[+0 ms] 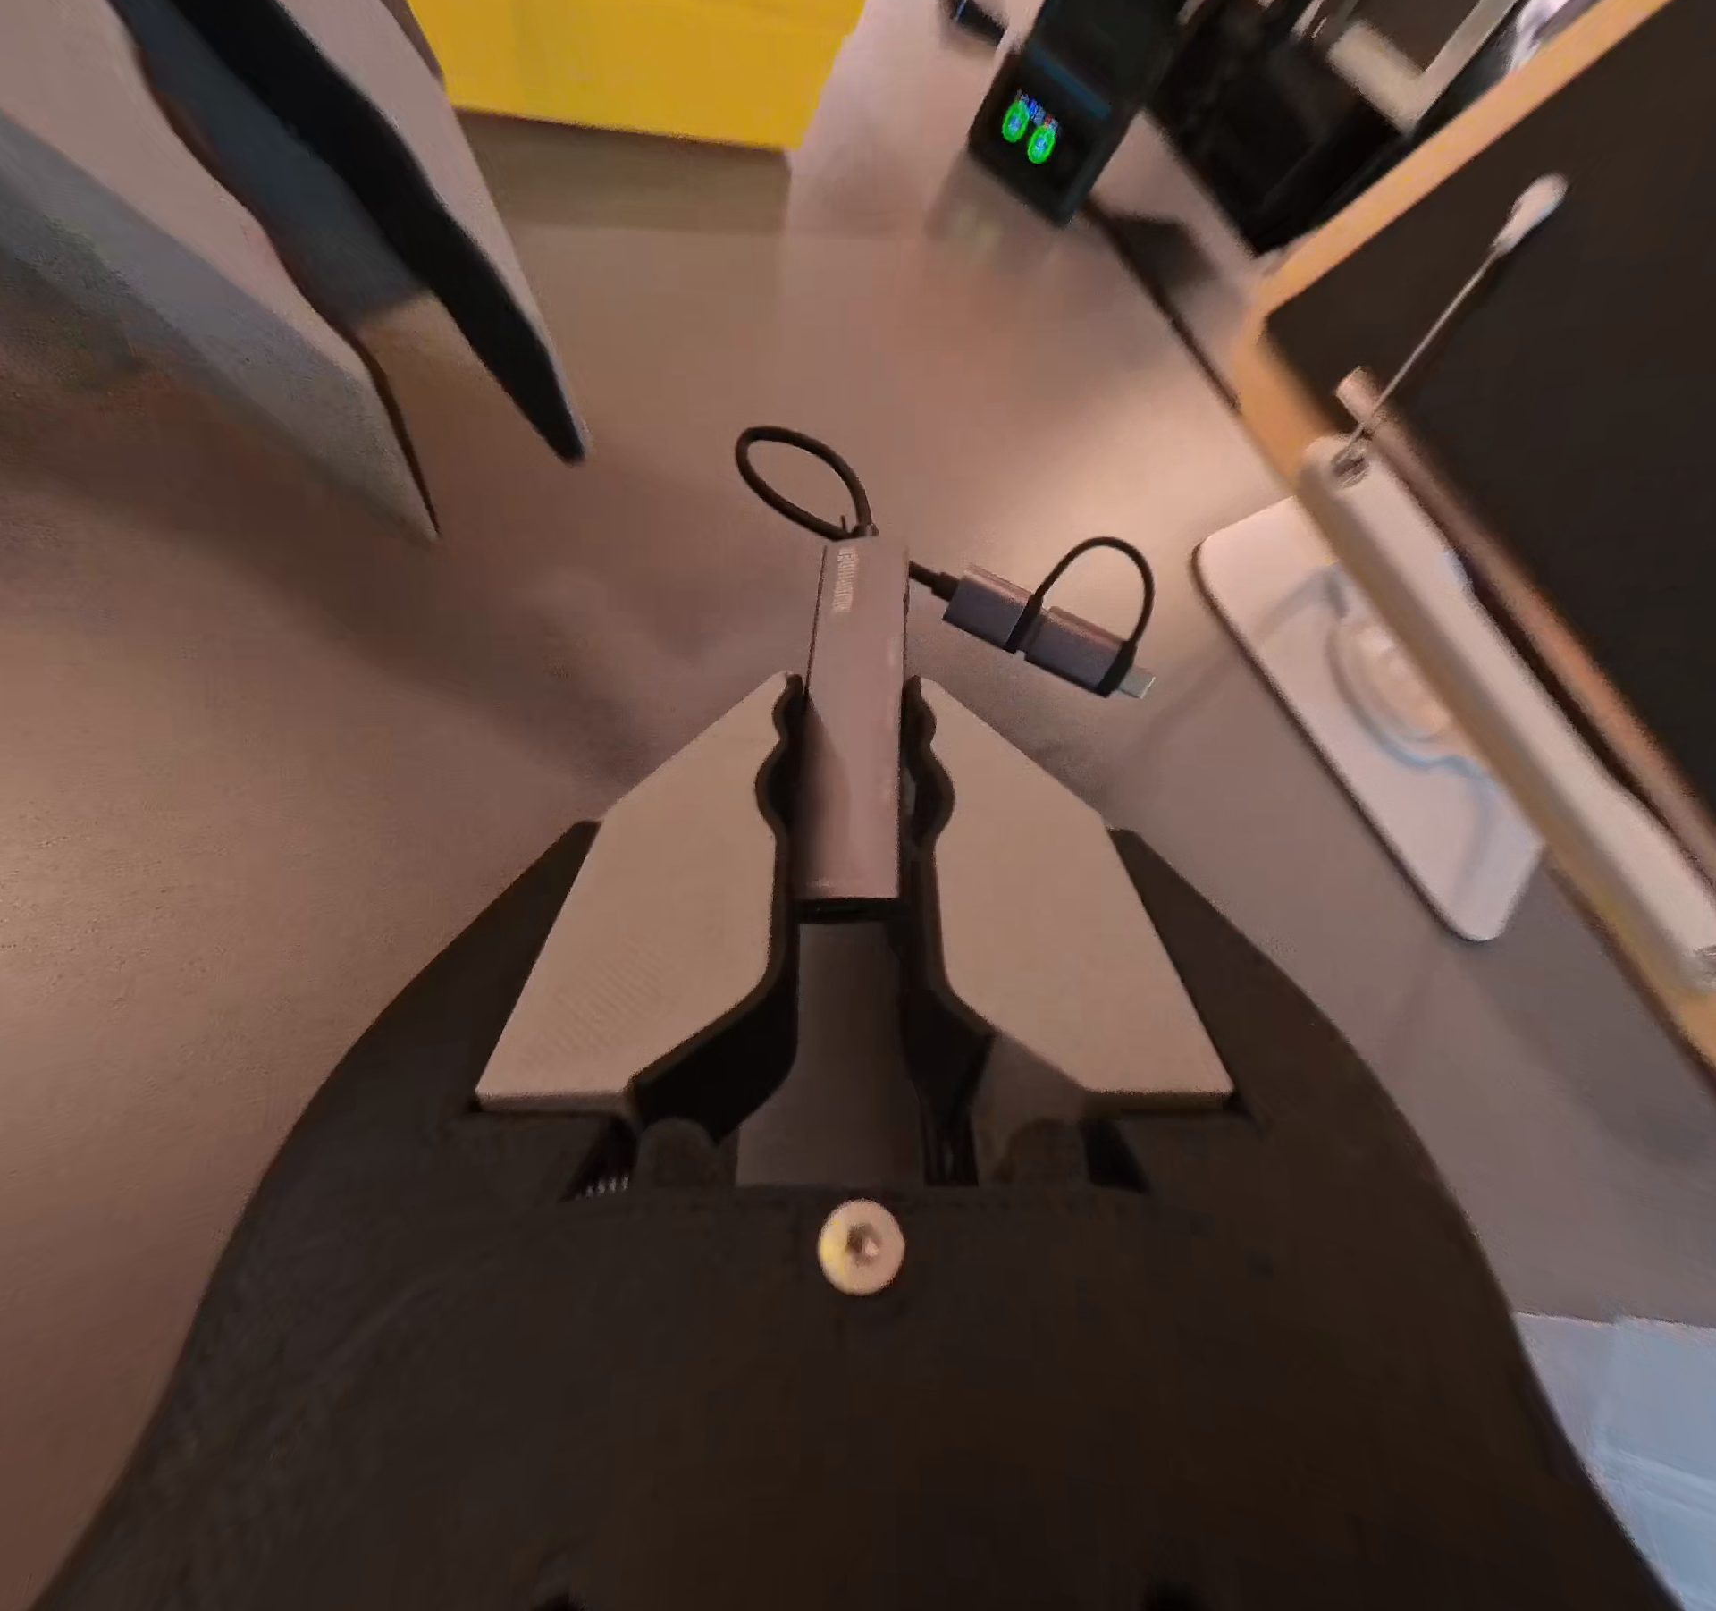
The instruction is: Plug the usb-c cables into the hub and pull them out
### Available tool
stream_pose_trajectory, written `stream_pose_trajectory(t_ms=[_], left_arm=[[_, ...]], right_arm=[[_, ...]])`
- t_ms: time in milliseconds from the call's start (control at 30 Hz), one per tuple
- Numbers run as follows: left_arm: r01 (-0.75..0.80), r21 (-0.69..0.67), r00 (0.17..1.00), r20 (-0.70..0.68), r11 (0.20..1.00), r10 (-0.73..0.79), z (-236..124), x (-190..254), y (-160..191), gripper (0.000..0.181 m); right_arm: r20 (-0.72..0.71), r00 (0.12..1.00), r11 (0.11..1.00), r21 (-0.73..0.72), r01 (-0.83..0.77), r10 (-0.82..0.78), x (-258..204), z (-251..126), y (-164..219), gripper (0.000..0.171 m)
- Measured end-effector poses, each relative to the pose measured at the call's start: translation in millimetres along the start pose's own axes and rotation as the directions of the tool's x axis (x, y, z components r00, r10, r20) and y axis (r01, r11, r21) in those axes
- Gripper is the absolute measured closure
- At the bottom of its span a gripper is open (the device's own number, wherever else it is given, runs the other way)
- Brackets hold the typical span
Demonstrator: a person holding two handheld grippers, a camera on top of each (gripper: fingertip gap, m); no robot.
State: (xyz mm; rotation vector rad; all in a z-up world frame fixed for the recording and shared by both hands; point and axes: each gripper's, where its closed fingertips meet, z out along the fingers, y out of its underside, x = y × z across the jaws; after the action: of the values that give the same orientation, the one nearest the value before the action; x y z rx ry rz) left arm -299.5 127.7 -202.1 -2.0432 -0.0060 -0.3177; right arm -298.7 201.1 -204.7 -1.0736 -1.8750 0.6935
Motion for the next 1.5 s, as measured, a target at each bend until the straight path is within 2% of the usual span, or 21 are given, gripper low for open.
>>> stream_pose_trajectory(t_ms=[100, 200, 333, 500, 633, 767, 1067, 1133, 1300, 1400, 1500], left_arm=[[0.088, 0.022, 0.993, -0.083, 0.996, -0.086, 15.2, 10.6, 0.2, 0.141], [0.191, 0.107, 0.971, -0.163, 0.976, -0.172, 21.0, 16.9, -11.3, 0.141], [0.301, 0.143, 0.929, -0.266, 0.943, -0.257, 22.1, 21.1, -15.9, 0.134], [0.386, 0.217, 0.872, -0.402, 0.897, -0.279, 5.9, 27.3, -32.8, 0.132], [0.398, 0.227, 0.859, -0.433, 0.889, -0.275, 2.1, 29.0, -34.2, 0.145], [0.452, 0.207, 0.797, -0.530, 0.867, -0.289, -3.1, 39.1, -39.5, 0.135], [0.466, 0.245, 0.796, -0.535, 0.850, -0.282, -2.3, 34.8, -40.0, 0.165], [0.450, 0.263, 0.797, -0.549, 0.853, -0.251, -4.0, 38.0, -41.1, 0.173], [0.269, 0.307, 0.902, -0.414, 0.913, -0.127, -0.7, 33.1, -35.5, 0.174], [0.146, 0.343, 0.924, -0.383, 0.928, -0.004, -7.4, 38.5, -35.9, 0.174], [0.049, 0.401, 0.909, -0.397, 0.915, 0.125, -17.8, 51.3, -38.4, 0.174]], right_arm=[[-0.063, 0.995, 0.995, 0.065, 0.077, -0.073, -3.1, -11.0, -15.6, 0.152], [-0.105, 0.984, 0.979, 0.133, 0.154, -0.141, -10.8, -22.4, -30.2, 0.152], [-0.106, 0.976, 0.953, 0.219, 0.207, -0.188, -23.8, -35.7, -43.7, 0.152], [-0.056, 0.978, 0.937, 0.281, 0.206, -0.199, -36.4, -44.1, -47.8, 0.153], [-0.033, 0.980, 0.929, 0.316, 0.194, -0.194, -40.1, -47.4, -51.4, 0.153], [-0.038, 0.979, 0.929, 0.312, 0.200, -0.198, -40.2, -46.5, -50.6, 0.153], [0.029, 0.981, 0.922, 0.349, 0.169, -0.190, -48.8, -47.3, -52.5, 0.152], [0.044, 0.982, 0.930, 0.331, 0.158, -0.183, -49.1, -42.6, -48.8, 0.152], [0.076, 0.986, 0.935, 0.335, 0.117, -0.151, -49.4, -36.5, -46.2, 0.156], [0.184, 0.981, 0.925, 0.378, -0.022, -0.052, -46.0, -42.0, -50.1, 0.144], [0.354, 0.934, 0.894, 0.402, -0.197, 0.046, -46.0, -50.1, -54.6, 0.135]])
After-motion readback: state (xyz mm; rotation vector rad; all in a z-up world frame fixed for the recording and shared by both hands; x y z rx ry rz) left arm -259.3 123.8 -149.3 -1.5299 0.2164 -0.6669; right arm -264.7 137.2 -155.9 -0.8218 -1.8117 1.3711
